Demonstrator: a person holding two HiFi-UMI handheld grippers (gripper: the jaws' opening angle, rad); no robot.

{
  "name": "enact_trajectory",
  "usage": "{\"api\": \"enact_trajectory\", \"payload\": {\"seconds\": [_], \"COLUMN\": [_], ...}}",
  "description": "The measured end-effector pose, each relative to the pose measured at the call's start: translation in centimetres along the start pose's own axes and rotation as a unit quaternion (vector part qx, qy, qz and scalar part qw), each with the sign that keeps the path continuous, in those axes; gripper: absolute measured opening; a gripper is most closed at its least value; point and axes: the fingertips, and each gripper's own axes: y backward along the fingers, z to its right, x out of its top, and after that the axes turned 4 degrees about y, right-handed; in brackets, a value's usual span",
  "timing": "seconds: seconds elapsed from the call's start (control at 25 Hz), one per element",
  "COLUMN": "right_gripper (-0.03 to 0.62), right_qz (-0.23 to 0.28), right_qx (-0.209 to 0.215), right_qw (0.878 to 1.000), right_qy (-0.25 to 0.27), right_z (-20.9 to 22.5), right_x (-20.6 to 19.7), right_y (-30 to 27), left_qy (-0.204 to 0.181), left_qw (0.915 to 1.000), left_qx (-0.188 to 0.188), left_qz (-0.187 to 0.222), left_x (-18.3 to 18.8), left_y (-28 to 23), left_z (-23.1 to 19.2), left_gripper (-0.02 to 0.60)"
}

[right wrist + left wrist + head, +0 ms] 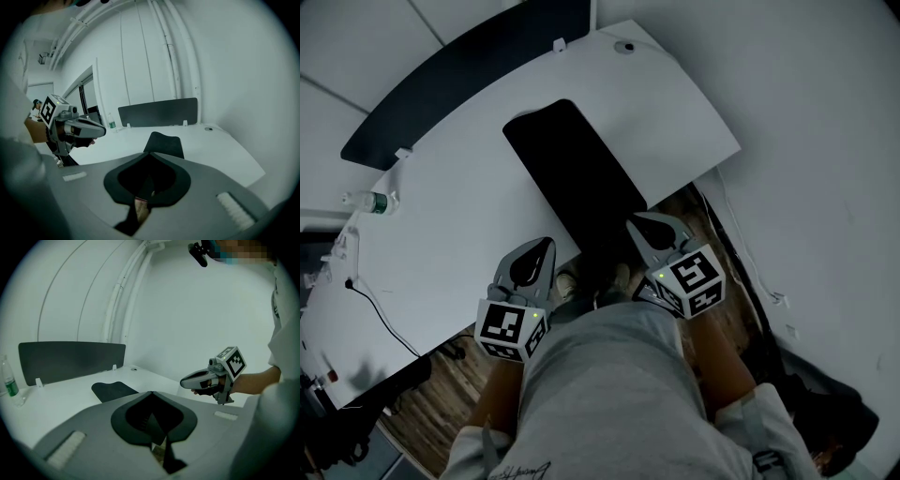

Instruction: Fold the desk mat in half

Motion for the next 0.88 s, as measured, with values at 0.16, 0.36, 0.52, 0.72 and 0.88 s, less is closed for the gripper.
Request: {"api": "enact_trajectory", "payload": {"seconds": [0.16,0.36,0.52,0.72,0.88], "right_gripper": [0.005,0.005,0.005,0.005,0.005], "right_qz": [0.006,0.008,0.006,0.006,0.0], "right_qx": [-0.001,0.001,0.005,0.003,0.003], "right_qw": [1.0,1.0,1.0,1.0,1.0], "right_qy": [-0.004,-0.004,-0.002,-0.002,-0.005], "right_z": [-0.1,-0.5,-0.7,-0.9,-1.1], "right_x": [0.5,0.6,0.5,0.3,-0.1], "right_y": [0.2,0.4,0.4,0.8,0.6], "left_qy": [-0.004,-0.008,-0.009,-0.01,-0.01], "left_qw": [1.0,0.9999,0.9999,0.9999,0.9999], "left_qx": [-0.004,-0.002,0.002,0.002,0.002], "left_qz": [0.004,0.012,0.014,0.013,0.007], "left_x": [0.5,1.1,1.2,0.9,0.7], "left_y": [0.4,0.8,0.9,1.5,1.7], "left_z": [0.2,0.2,0.1,0.5,0.3], "left_gripper": [0.018,0.018,0.018,0.018,0.018]}}
